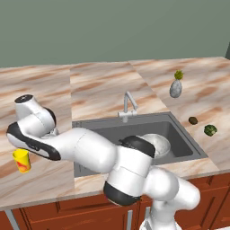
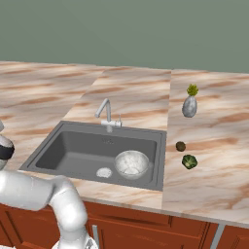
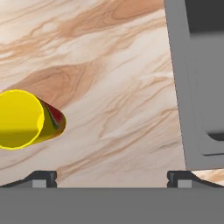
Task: Remove the kiwi and broccoli from the sink. Then move the bowl and cup from the counter to the sink for washing.
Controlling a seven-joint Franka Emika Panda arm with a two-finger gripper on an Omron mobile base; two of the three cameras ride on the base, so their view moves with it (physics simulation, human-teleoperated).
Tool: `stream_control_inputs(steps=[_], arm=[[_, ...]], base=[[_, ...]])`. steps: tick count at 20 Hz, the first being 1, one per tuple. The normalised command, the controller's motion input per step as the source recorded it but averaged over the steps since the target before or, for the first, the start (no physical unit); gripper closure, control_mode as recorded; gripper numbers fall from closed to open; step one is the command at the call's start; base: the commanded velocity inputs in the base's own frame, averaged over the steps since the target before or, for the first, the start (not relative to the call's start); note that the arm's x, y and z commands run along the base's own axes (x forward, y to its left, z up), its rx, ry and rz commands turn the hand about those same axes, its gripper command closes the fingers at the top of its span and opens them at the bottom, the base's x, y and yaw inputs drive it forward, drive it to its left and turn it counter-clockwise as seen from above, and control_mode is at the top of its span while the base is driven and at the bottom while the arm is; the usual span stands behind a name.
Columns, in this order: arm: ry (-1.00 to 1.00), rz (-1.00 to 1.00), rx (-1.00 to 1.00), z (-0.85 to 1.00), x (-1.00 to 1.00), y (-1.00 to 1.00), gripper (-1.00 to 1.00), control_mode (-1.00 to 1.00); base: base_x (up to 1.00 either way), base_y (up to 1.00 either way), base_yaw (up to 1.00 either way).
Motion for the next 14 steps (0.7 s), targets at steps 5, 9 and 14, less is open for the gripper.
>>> stream_control_inputs(steps=[5,9,14], arm=[[0.05,0.00,0.00,0.00,0.13,0.17,-1.00,-1.00],[0.08,0.00,0.00,-0.05,0.15,0.11,-1.00,-1.00],[0.06,0.00,0.00,-0.07,0.15,0.13,-1.00,-1.00]], base=[[0.00,0.00,0.00],[0.00,0.00,0.00],[0.00,0.00,0.00]])
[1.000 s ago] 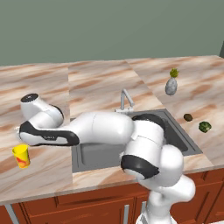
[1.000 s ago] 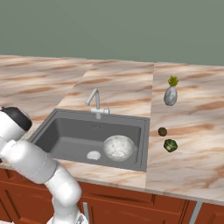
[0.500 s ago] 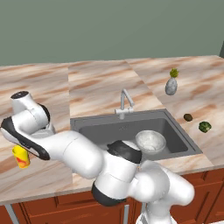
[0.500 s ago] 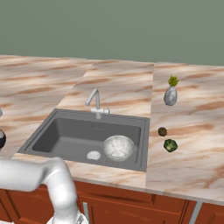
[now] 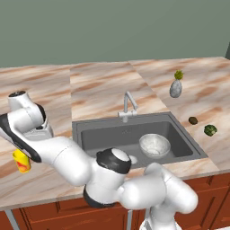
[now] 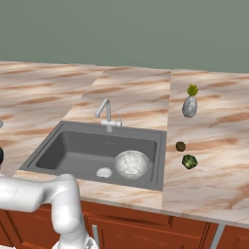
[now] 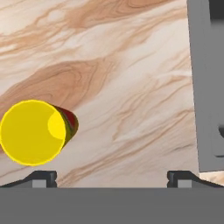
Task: Remove the kiwi and broccoli from the sink. Then move the bowl and cup from the counter to the sink for washing.
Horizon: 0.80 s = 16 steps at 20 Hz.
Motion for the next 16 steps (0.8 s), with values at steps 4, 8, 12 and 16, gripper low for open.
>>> stream_control_inputs(steps=[4,8,12,16], arm=[[0.05,0.00,0.00,-0.11,0.12,0.17,-1.00,-1.00],[0.03,0.00,0.00,-0.17,0.11,0.20,-1.00,-1.00],[0.02,0.00,0.00,-0.19,0.07,0.16,-1.00,-1.00],[0.01,0.00,0.00,-0.15,0.07,0.12,-1.00,-1.00]], base=[[0.00,0.00,0.00],[0.00,0.00,0.00],[0.00,0.00,0.00],[0.00,0.00,0.00]])
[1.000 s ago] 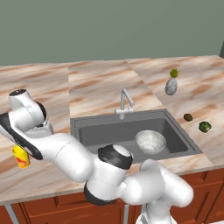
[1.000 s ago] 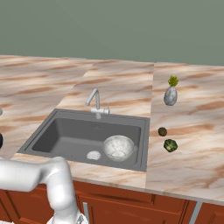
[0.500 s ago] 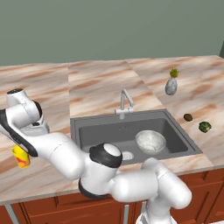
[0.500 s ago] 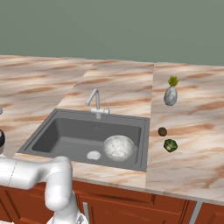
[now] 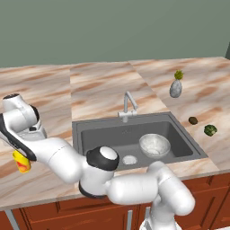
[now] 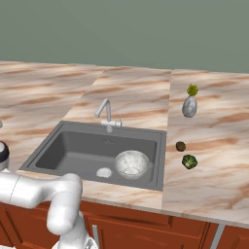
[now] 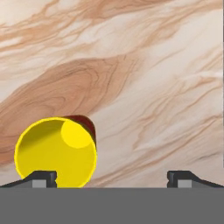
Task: Remove the kiwi and broccoli from the sink. Then move the bowl and cup from the counter to the sink for washing.
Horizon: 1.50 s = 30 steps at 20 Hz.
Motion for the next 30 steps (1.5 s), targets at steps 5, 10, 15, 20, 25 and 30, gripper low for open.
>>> stream_control_inputs(steps=[5,10,15,20,25,30], arm=[[0.00,0.00,0.00,-0.05,0.08,0.10,-1.00,-1.00],[0.00,0.00,-0.02,0.00,0.07,0.04,-1.00,-1.00],[0.00,0.00,-0.02,-0.01,0.03,0.02,-1.00,-1.00],[0.01,0.00,-0.01,-0.05,0.01,0.03,-1.00,-1.00],[0.04,0.00,0.00,-0.04,0.01,0.04,-1.00,-1.00],[0.05,0.00,0.00,-0.04,0.03,0.04,-1.00,-1.00]], base=[[0.00,0.00,0.00],[0.00,0.00,0.00],[0.00,0.00,0.00],[0.00,0.00,0.00],[0.00,0.00,0.00],[0.00,0.00,0.00]])
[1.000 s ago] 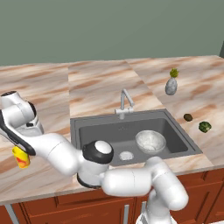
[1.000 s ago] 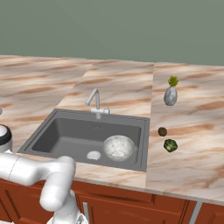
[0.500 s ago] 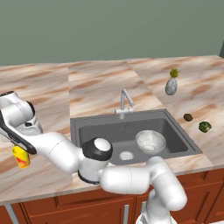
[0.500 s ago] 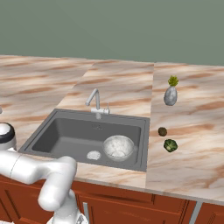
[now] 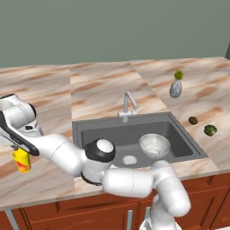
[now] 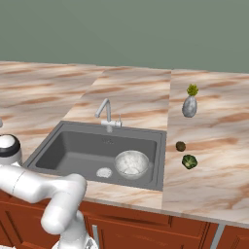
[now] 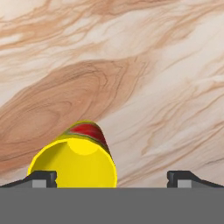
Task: Remove the kiwi and broccoli from the sink. Then move the bowl and cup from the counter to the sink for washing.
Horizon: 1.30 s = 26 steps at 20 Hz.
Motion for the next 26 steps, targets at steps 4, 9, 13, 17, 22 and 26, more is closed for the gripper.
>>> stream_control_inputs(steps=[4,9,13,17,22,26], arm=[[0.03,0.00,0.00,-0.07,0.00,0.03,-1.00,-1.00],[0.01,0.00,-0.02,-0.09,0.01,0.07,-1.00,-1.00],[0.00,0.00,-0.03,-0.08,0.00,0.05,-1.00,-1.00],[0.00,0.00,-0.05,-0.08,0.00,0.03,-1.00,-1.00],[0.00,0.00,-0.06,-0.05,0.00,0.00,-1.00,-1.00],[0.00,0.00,-0.05,-0.05,-0.01,0.00,-1.00,-1.00]], base=[[0.00,0.00,0.00],[0.00,0.00,0.00],[0.00,0.00,0.00],[0.00,0.00,0.00],[0.00,0.00,0.00],[0.00,0.00,0.00]])
